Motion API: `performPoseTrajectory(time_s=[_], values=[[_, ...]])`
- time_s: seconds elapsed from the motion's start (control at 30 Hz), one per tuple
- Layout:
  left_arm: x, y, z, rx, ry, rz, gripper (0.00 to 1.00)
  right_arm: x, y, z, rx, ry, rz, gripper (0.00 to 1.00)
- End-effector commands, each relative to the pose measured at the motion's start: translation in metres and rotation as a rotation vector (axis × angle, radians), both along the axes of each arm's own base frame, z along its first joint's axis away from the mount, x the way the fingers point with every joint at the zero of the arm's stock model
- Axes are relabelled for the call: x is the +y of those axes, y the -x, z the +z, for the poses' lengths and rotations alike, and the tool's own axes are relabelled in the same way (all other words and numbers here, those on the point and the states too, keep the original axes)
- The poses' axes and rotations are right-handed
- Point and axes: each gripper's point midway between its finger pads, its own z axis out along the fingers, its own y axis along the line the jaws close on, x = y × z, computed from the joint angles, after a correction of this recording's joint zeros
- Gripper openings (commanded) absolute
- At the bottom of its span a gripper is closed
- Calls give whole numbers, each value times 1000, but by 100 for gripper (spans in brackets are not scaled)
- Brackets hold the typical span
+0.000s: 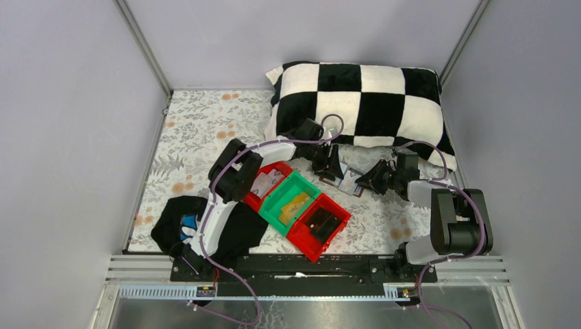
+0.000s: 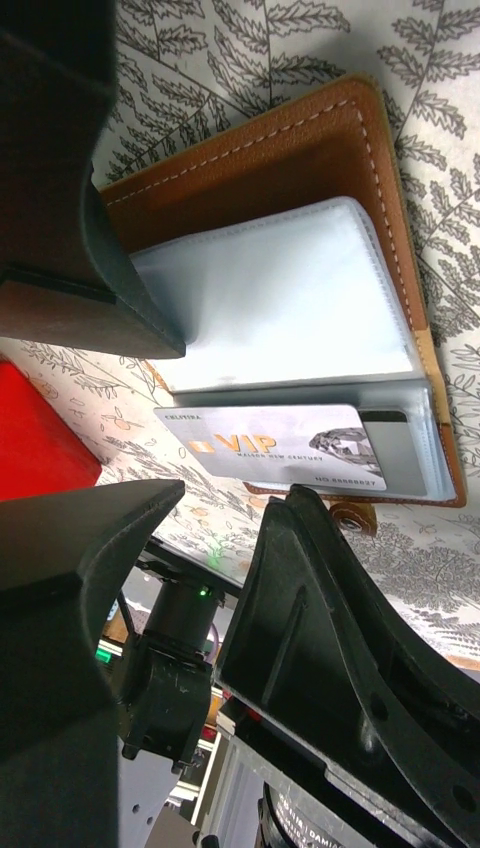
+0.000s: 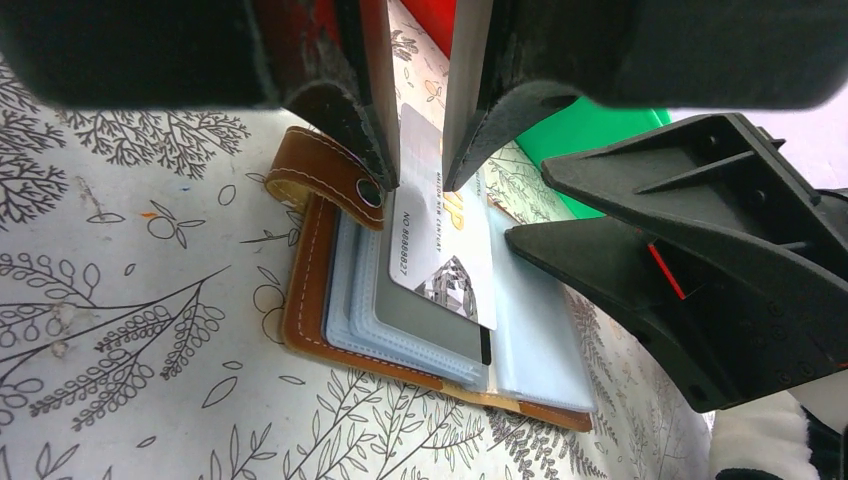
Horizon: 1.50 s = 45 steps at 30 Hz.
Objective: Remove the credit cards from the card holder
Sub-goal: Remove the credit card from the card holder.
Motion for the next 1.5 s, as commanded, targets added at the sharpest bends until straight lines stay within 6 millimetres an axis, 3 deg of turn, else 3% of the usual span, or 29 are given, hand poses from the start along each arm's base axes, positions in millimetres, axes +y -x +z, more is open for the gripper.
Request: performPoseTrajectory(time_s=[0.0,0.4,0.93,1.27,1.4,1.43,1.47], values=[[-4,-4,-3,-26,5,-10,52,-2,-13,6,-38,11,4,30],[-5,-3,-8,-12,4,-16,49,9,-19,12,-64,-65,30,29],[-11,-2,-10,9,25,-21,39,15,-18,5,-44,-108,49,29],[-19,-3,-6,6,38,-11,23,15,-18,6,-46,-108,50,29],[-22,-8,2,-4,48,4,8,15,-17,6,-46,-107,49,29],[-22,-8,3,-8,46,6,0,15,-17,7,-47,-105,48,29],[-22,-9,5,-14,42,7,0,14,-16,7,-46,-104,47,29]])
